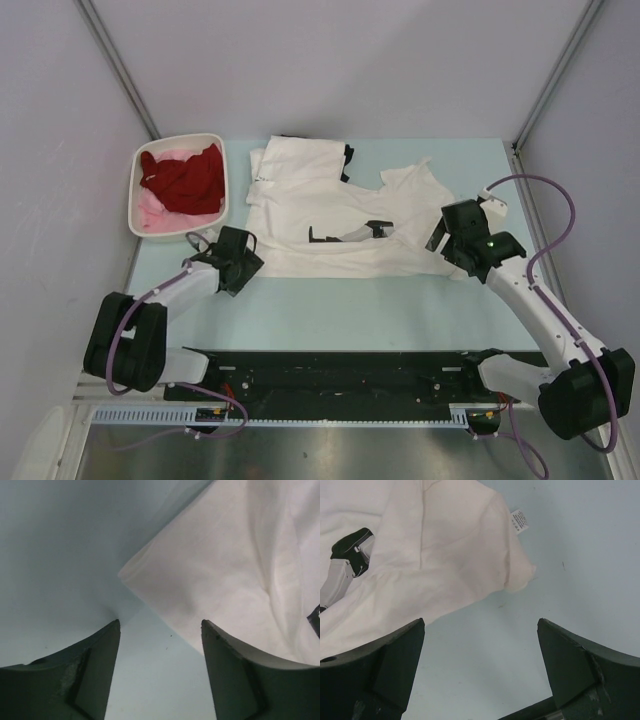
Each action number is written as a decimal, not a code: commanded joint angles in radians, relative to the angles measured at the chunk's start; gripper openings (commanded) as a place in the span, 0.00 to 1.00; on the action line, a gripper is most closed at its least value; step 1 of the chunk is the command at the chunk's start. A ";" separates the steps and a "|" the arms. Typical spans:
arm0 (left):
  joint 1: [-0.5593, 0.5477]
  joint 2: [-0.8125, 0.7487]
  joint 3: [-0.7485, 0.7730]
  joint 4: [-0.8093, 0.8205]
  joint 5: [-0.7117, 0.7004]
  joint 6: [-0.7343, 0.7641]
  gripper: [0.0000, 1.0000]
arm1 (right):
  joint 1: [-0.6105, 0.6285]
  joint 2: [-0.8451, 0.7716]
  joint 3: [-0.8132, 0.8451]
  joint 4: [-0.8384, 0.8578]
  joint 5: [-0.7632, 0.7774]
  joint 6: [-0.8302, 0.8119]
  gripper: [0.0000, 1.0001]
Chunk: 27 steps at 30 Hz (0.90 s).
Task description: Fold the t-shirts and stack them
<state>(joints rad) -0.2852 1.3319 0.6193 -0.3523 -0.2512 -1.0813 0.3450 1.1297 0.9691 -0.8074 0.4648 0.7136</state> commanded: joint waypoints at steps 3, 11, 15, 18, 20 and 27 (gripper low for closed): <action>0.000 0.070 0.026 0.010 -0.071 -0.063 0.59 | 0.003 -0.057 0.008 -0.029 0.029 -0.019 1.00; 0.030 0.101 0.039 0.026 -0.082 -0.045 0.00 | -0.011 -0.042 0.003 -0.116 0.055 0.015 1.00; 0.070 0.057 0.028 0.032 -0.059 -0.025 0.00 | -0.052 0.005 -0.010 -0.150 0.086 0.041 1.00; 0.112 0.027 0.025 0.029 -0.043 0.000 0.00 | -0.103 0.036 -0.041 -0.115 0.071 0.035 1.00; 0.133 0.013 0.022 0.030 -0.039 0.015 0.00 | -0.129 0.051 -0.064 -0.089 0.037 0.024 0.97; 0.156 0.015 0.028 0.045 -0.010 0.037 0.00 | -0.121 0.133 -0.078 0.019 -0.054 0.024 0.91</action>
<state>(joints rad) -0.1455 1.3609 0.6449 -0.3157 -0.2619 -1.0721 0.2157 1.2404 0.8898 -0.8688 0.4614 0.7284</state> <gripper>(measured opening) 0.005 0.916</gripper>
